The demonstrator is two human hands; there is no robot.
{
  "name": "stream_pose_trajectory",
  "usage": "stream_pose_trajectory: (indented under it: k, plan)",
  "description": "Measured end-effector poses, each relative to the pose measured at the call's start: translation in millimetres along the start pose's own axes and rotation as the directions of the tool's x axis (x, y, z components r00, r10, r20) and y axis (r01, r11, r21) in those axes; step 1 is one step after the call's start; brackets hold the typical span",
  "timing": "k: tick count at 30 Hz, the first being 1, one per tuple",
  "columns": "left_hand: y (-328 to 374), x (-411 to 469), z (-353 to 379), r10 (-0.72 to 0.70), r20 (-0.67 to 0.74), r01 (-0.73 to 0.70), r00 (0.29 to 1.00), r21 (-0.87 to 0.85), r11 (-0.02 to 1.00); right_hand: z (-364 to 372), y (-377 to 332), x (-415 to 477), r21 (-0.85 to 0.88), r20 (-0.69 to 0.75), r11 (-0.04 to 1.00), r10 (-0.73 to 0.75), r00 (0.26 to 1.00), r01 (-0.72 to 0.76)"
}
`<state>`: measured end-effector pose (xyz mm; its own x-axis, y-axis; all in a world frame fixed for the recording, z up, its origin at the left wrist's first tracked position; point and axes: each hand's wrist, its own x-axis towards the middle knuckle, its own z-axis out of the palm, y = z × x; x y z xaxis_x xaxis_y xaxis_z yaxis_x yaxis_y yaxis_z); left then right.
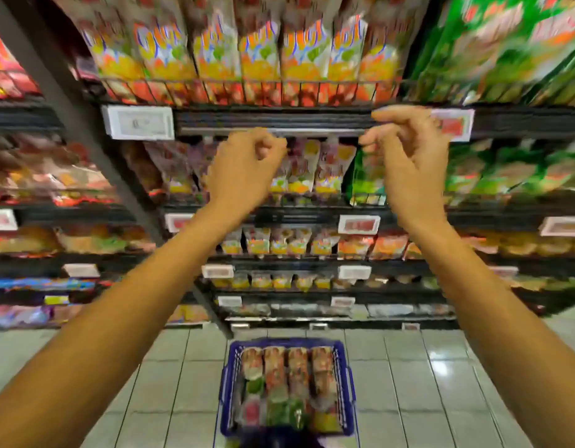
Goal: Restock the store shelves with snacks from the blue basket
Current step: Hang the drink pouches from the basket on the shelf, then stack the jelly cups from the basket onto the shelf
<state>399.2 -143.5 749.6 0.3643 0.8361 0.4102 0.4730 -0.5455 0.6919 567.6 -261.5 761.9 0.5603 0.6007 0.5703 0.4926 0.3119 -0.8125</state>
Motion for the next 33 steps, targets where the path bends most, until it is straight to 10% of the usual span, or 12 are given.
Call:
stream_pose_trajectory:
  k: [4, 10, 16, 23, 29, 33]
  plan:
    - [-97, -85, 64, -0.234, 0.247, 0.263, 0.94, -0.092, 0.96, -12, 108, -91, -0.092, 0.061, 0.938, 0.341, 0.938, -0.335]
    - [-233, -221, 138, -0.619, 0.427, 0.661, 0.659, 0.063, 0.747, -34, 263, -232, -0.238, 0.066, 0.707, 0.696, 0.715, -0.666]
    - [-343, -315, 192, -0.778, 0.409, 0.818, 0.476, 0.12, 0.563, -39, 385, -351, -0.258, -0.026, 0.397, 0.909, 0.417, -0.881]
    - [-467, -408, 284, -0.914, 0.321, 0.876, 0.248, 0.329, 0.353, -22, 513, -463, -0.4, -0.141, 0.161, 0.962, 0.234, -0.902]
    - [-543, -456, 321, -0.97, 0.162, 0.85, 0.18, 0.471, 0.237, -16, 594, -527, -0.675, -0.234, -0.01, 0.951, 0.201, -0.738]
    - [-585, -480, 334, -0.949, 0.1, 0.786, 0.3, 0.538, 0.305, -17, 626, -557, -0.683, -0.328, -0.026, 0.904, 0.275, -0.73]
